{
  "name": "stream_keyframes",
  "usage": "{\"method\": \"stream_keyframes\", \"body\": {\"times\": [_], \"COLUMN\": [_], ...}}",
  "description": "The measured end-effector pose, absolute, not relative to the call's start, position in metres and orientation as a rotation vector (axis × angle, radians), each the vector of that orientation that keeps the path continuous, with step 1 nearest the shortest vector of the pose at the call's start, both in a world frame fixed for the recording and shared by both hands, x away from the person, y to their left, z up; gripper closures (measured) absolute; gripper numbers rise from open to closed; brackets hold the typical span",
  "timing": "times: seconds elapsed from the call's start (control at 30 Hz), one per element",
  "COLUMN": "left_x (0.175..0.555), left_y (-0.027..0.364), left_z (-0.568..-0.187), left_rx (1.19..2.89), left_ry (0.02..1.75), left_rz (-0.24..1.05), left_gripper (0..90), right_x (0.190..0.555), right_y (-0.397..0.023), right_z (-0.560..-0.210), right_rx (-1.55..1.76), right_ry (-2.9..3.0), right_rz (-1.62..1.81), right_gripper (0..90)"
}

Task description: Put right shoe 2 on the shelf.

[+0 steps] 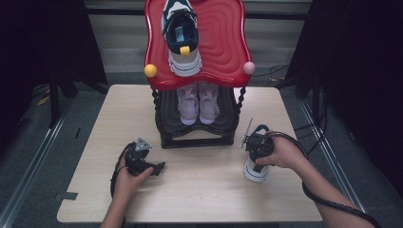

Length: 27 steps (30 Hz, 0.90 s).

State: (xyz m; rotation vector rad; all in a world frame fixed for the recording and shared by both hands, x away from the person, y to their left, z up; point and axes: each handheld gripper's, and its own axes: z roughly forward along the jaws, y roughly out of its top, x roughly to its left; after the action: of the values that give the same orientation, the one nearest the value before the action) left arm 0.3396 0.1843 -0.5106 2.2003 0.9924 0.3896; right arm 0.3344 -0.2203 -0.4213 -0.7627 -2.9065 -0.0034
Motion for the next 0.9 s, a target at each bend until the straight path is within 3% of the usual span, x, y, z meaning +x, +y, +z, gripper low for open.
{"method": "stream_keyframes", "body": {"times": [0.37,0.9], "left_x": [0.339,0.339], "left_y": [0.183,0.183], "left_z": [-0.511,-0.511], "left_rx": [2.182,2.186], "left_ry": [1.002,1.003], "left_rz": [0.388,0.386], "left_gripper": [0.0,0.0], "right_x": [0.330,0.329], "right_y": [-0.226,-0.229], "right_z": [-0.396,-0.325], "right_rx": [-0.699,-0.672], "right_ry": [-2.921,-2.922], "right_rz": [-0.038,-0.109], "right_gripper": [72.2,72.6]}}
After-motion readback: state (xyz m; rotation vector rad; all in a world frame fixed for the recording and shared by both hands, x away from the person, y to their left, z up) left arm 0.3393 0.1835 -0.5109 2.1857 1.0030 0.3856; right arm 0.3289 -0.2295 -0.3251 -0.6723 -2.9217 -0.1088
